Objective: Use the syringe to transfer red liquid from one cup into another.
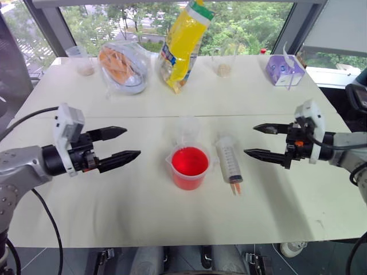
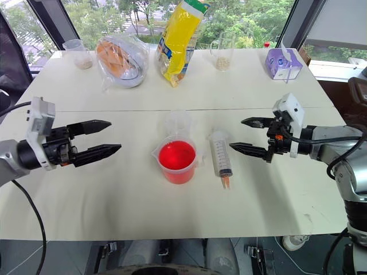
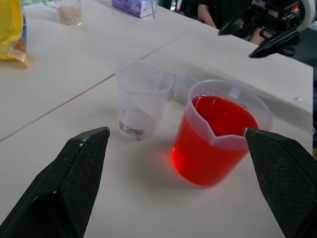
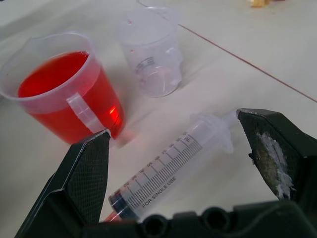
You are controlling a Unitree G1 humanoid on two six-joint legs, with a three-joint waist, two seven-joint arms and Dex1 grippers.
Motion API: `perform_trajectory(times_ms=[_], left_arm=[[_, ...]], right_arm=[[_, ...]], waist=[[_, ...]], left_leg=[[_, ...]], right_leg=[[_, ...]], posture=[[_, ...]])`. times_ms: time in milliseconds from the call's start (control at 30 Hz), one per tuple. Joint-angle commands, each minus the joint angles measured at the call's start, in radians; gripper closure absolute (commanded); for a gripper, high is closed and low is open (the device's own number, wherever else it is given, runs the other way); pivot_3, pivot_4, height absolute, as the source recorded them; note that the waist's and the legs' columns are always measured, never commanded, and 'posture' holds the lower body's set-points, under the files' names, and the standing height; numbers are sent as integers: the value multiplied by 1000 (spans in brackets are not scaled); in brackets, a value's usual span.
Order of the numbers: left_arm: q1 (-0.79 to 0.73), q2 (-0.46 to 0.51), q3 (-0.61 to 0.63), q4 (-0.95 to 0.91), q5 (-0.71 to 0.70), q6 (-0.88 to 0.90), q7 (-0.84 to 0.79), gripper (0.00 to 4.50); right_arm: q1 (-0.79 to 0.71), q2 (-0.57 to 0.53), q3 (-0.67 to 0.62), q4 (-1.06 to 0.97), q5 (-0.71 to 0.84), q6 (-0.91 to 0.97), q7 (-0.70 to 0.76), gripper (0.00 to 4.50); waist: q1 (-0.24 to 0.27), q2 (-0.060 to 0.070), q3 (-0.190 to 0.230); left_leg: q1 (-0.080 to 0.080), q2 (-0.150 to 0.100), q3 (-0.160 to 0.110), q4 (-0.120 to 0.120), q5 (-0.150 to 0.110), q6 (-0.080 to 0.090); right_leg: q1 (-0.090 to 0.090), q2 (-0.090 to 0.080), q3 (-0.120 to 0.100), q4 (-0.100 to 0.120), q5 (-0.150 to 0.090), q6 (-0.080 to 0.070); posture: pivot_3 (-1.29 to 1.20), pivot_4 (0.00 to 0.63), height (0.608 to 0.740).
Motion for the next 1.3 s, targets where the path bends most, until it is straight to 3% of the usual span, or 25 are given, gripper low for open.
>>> perform_trajectory(times_ms=[33,267,467,533,700,900,1267,1300], left_arm=[[-15,-17,-45,-20,24,-42,-17,0],[-46,-65,-119,-2,71,-80,-14,0],[-55,-90,-154,5,114,-111,-19,0],[-53,-92,-153,11,124,-124,-27,0],[-54,-107,-168,7,151,-144,-12,0],[-40,-123,-169,-15,158,-145,12,0],[-20,-158,-176,-43,172,-152,61,0],[-21,-159,-177,-41,177,-155,60,0]], right_arm=[[-58,-27,-48,-55,112,181,-59,35],[-233,-119,110,-8,94,504,-160,35],[-435,-58,301,38,61,791,-274,35],[-488,10,364,67,11,862,-357,35],[-572,146,416,201,-32,888,-476,35],[-612,213,459,258,-42,888,-540,35],[-579,264,540,257,-67,888,-618,35],[-574,262,555,250,-77,888,-622,270]], waist=[[0,0,0],[-6,0,0],[-5,0,0],[-4,0,0],[-3,0,0],[-3,0,0],[-6,0,0],[-6,0,0]], left_leg=[[0,0,0,0,0,0],[0,0,0,0,0,0],[-1,0,0,0,0,0],[-1,0,0,0,0,0],[-2,-1,1,0,0,0],[-2,-1,1,0,0,0],[-2,-1,0,0,0,0],[-2,-1,0,0,0,0]], right_leg=[[0,0,0,0,0,0],[0,0,0,0,0,-1],[-2,0,1,0,0,-1],[-2,0,1,0,0,-1],[-2,0,1,0,1,-1],[-2,0,1,0,2,2],[-2,0,1,1,3,3],[-2,0,1,1,3,3]], posture=[[0,150,740],[0,150,740],[0,150,740],[0,150,740],[0,150,740],[0,150,740],[0,150,740],[0,150,740]])
